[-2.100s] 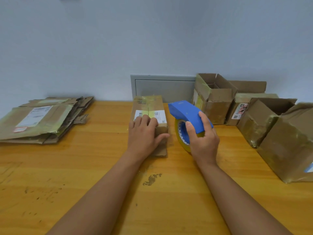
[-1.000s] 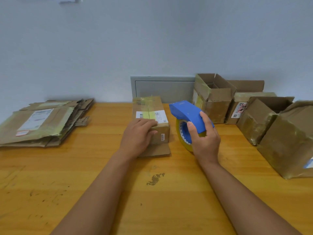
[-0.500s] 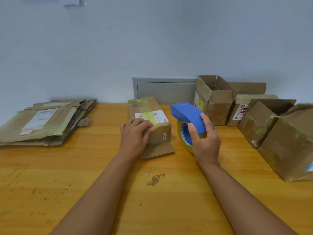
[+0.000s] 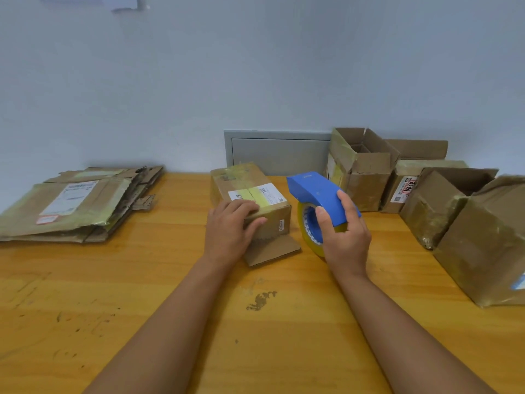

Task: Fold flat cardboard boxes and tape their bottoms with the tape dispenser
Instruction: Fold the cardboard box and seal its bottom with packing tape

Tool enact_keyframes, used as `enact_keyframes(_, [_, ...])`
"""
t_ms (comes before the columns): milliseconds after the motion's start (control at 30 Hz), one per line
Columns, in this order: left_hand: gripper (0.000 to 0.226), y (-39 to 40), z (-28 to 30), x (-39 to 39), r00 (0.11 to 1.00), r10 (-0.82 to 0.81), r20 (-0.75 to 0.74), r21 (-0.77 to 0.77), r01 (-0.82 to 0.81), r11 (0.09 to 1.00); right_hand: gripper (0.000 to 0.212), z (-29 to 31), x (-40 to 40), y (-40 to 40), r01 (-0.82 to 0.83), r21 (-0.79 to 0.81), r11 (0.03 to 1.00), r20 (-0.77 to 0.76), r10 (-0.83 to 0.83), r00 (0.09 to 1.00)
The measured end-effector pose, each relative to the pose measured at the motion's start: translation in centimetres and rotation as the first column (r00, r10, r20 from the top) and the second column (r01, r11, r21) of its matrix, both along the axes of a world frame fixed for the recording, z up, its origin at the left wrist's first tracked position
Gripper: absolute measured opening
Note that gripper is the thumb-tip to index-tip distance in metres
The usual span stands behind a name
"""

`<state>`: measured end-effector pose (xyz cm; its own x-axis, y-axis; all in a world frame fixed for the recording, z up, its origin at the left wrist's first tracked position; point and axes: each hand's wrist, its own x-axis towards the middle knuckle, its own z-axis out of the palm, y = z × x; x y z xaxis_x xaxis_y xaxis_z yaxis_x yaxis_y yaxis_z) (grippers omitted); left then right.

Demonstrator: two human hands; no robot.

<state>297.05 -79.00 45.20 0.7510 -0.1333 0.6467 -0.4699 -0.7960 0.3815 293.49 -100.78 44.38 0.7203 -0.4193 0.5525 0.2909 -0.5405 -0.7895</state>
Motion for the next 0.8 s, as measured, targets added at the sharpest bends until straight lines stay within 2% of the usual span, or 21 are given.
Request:
enact_keyframes(133, [0.04, 0.9, -0.3, 0.3, 0.99, -0.114, -0.079, 0.036, 0.118, 0.992, 0.069, 0.0, -0.1, 0.0, 0.002, -0.014, 1.0, -0.004, -0.002, 1.0])
enact_keyframes(300, [0.037, 0.0, -0.1, 0.0, 0.997, -0.046, -0.067, -0.003, 0.046, 0.999, 0.062, -0.1, 0.0, -0.1, 0.01, -0.018, 1.0, 0.0, -0.01, 1.0])
enact_keyframes(400, [0.033, 0.6, -0.2, 0.1, 0.989, -0.11, -0.097, -0.06, 0.105, 0.993, 0.059, -0.2, 0.1, -0.1, 0.019, -0.025, 1.0, -0.001, -0.019, 1.0])
enact_keyframes(500, [0.024, 0.6, -0.3, 0.2, 0.991, -0.13, -0.033, -0.107, 0.126, 0.986, 0.06, -0.2, 0.1, 0.0, 0.013, -0.021, 1.0, 0.004, -0.013, 1.0])
enact_keyframes(567, [0.023, 0.6, -0.3, 0.4, 0.991, -0.128, -0.044, -0.115, 0.122, 0.986, 0.061, -0.2, 0.1, -0.1, 0.012, -0.015, 1.0, 0.004, -0.012, 1.0])
enact_keyframes(667, [0.03, 1.7, -0.2, 0.7, 0.98, -0.157, -0.123, -0.071, 0.149, 0.986, 0.065, -0.2, 0.1, 0.0, 0.015, -0.002, 1.0, 0.003, -0.015, 1.0])
enact_keyframes(800, [0.034, 2.2, -0.2, 0.6, 0.981, -0.162, -0.109, -0.008, 0.162, 0.987, 0.065, -0.2, 0.0, 0.1, 0.011, 0.008, 1.0, 0.007, -0.011, 1.0])
